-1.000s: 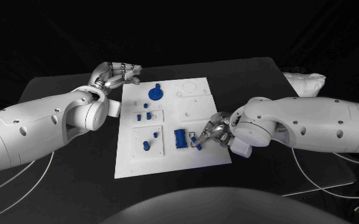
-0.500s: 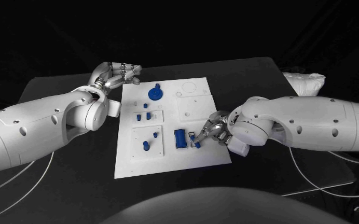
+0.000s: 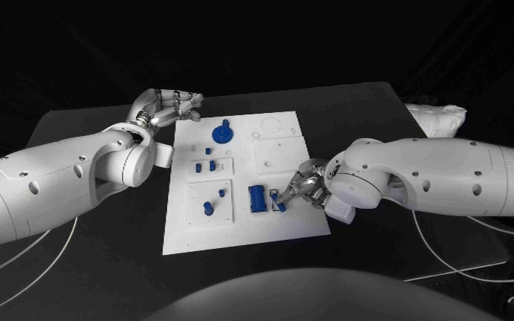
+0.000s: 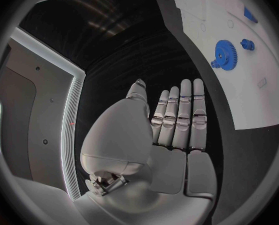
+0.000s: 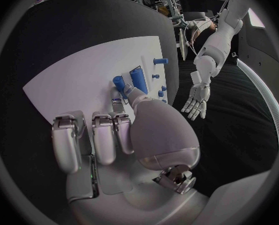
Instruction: Assemble the parts on the task board
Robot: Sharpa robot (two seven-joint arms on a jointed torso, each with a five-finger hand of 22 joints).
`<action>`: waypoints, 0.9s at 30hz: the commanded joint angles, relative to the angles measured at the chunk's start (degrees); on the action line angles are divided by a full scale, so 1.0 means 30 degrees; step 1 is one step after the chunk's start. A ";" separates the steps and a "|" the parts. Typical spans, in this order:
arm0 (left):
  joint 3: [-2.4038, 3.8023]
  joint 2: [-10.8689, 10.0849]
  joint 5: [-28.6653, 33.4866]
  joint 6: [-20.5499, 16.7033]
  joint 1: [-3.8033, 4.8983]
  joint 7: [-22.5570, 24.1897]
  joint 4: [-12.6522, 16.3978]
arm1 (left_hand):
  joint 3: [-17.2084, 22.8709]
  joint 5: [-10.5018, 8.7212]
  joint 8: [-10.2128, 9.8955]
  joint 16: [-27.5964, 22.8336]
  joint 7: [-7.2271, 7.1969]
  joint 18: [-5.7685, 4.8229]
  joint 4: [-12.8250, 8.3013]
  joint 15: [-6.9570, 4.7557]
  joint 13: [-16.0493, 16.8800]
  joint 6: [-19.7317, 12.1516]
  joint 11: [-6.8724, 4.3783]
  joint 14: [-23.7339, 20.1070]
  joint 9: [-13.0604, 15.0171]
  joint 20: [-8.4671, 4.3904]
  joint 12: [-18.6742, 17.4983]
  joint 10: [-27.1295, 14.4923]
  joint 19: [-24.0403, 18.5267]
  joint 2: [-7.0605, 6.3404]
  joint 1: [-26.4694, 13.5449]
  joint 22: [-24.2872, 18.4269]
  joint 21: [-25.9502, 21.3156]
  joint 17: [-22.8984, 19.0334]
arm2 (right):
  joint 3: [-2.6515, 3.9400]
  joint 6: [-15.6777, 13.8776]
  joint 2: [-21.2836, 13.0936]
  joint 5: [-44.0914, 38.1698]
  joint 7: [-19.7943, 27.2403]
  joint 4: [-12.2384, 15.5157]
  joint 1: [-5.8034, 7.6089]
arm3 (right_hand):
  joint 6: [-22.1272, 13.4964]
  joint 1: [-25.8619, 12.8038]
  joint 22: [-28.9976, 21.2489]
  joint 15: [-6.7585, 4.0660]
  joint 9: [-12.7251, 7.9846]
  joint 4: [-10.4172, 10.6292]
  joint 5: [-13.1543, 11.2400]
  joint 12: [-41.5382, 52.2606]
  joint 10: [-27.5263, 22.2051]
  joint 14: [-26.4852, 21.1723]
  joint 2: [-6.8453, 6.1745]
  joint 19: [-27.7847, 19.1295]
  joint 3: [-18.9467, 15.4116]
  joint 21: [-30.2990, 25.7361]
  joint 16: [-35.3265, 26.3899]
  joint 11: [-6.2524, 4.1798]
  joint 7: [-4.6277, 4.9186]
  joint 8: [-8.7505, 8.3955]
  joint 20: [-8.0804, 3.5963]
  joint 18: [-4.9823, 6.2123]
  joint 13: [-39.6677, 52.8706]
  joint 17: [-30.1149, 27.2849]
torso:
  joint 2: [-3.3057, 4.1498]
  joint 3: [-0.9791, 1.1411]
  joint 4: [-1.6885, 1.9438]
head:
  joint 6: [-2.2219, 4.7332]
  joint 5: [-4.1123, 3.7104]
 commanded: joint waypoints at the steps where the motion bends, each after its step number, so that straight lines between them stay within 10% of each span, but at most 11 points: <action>1: 0.0016 0.0038 -0.0095 0.0276 0.0013 0.0114 0.0035 | -0.0101 0.0105 0.0108 0.0108 0.0058 0.0212 0.0007 -0.0039 0.0020 -0.0131 -0.0044 -0.0123 0.0030 -0.0016 0.0116 -0.0117 0.0164 0.0106 -0.0004 -0.0025 -0.0087 -0.0023 | -0.0003 0.0058 0.0064 0.0029 0.0020 0.0036 -0.0029 | 0.0257 0.0030 0.5029 -0.0070 -0.0062 0.0089 -0.0097 0.0053 0.2018 0.1955 -0.0183 0.2000 -0.0094 0.0086 0.0078 -0.0036 -0.0217 -0.0144 -0.0091 -0.0127 0.5011 0.5027 | -0.0005 0.0005 -0.0004 | 0.0000 -0.0017; 27: 0.0016 0.0031 -0.0096 0.0287 0.0013 0.0108 0.0046 | -0.0101 0.0105 0.0108 0.0108 0.0058 0.0212 0.0007 -0.0039 0.0020 -0.0131 -0.0044 -0.0123 0.0030 -0.0016 0.0116 -0.0117 0.0164 0.0106 -0.0004 -0.0025 -0.0087 -0.0023 | -0.0003 0.0078 0.0130 -0.0080 -0.0185 0.0038 -0.0031 | -0.0156 -0.1696 0.5029 0.0239 -0.0421 0.1106 -0.1392 0.0053 0.2018 0.1955 -0.1337 0.2000 -0.1724 0.0086 0.0078 0.0291 0.0171 -0.0930 0.0154 -0.0127 0.5011 0.5027 | -0.0005 0.0000 0.0001 | 0.0000 -0.0001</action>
